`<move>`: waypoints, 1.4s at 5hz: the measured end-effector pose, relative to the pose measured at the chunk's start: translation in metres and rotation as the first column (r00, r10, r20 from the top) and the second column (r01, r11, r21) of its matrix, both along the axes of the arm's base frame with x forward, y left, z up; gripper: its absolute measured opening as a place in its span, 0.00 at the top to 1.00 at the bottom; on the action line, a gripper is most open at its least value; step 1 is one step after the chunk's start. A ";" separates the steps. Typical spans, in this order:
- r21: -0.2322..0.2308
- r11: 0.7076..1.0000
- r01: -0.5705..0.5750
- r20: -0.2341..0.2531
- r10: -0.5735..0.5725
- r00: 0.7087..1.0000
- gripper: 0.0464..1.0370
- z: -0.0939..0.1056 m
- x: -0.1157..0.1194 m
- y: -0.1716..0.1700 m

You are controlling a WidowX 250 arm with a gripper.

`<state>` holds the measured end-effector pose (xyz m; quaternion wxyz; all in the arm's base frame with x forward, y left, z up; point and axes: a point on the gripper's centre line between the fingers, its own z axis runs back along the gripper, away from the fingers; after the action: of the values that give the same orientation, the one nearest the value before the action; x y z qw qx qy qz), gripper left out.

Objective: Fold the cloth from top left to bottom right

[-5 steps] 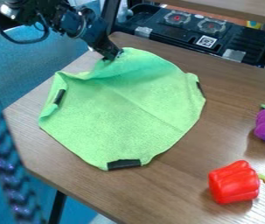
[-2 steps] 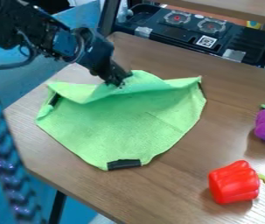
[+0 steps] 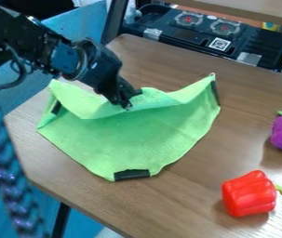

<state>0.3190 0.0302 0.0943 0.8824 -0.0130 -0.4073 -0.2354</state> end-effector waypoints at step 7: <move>0.055 0.995 0.077 -0.142 -0.069 0.987 0.56 -0.031 -0.043 -0.044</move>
<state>0.2755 -0.0140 0.0633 0.8996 -0.0176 -0.3363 -0.2782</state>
